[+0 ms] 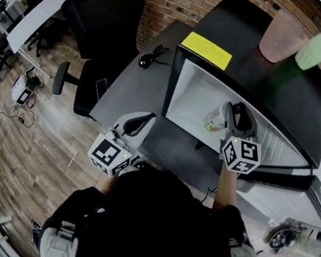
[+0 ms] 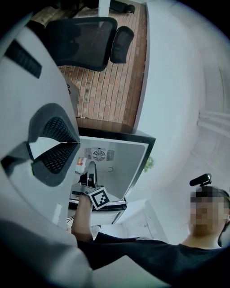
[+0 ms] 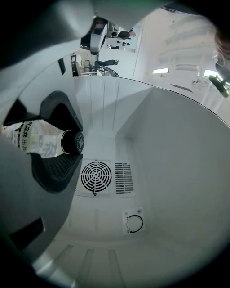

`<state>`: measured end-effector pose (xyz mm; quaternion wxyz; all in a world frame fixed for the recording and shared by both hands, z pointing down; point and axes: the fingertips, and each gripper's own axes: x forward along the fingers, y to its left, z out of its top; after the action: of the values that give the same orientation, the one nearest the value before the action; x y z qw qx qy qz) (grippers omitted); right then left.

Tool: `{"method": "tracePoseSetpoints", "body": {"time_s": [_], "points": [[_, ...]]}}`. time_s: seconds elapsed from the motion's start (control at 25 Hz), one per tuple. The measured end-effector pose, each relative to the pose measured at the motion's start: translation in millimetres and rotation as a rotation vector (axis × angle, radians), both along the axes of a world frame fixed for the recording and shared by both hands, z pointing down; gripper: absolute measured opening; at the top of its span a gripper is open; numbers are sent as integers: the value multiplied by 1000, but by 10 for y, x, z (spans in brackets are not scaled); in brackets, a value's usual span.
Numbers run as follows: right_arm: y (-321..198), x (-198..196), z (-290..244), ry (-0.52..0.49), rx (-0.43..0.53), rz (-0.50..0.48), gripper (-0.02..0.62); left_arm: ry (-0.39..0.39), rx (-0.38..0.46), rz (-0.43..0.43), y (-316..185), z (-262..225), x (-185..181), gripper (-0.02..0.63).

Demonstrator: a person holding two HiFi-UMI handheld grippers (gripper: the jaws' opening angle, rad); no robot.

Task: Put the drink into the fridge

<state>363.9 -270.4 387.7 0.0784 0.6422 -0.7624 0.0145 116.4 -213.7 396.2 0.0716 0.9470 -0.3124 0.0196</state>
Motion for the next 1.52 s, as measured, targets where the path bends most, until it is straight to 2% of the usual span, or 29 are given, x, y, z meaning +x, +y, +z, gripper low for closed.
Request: {"method": "tracePoseSetpoints", "body": {"time_s": [0.32,0.88,0.96,1.04,1.28,1.52], "points": [[-33,61,109,15,-23,25,150,7,-4,-17,-42,-12,-59,-3],[-2,65,165,12,-25,33,149,13,4,22,-38,-26,-19,-3],[1,56,169,6,-24,25,172,13,5,27,-34,-33,-14,-3],[21,56,148,-4,-9,29,212,14,5,33,-31,-36,-13,-3],[186,99,-58,-25,65,75,224,14,6,55,-37,-39,15,-3],[504,42,-242,-51,138,89,152,17,11,110,-23,-54,155,-3]]}}
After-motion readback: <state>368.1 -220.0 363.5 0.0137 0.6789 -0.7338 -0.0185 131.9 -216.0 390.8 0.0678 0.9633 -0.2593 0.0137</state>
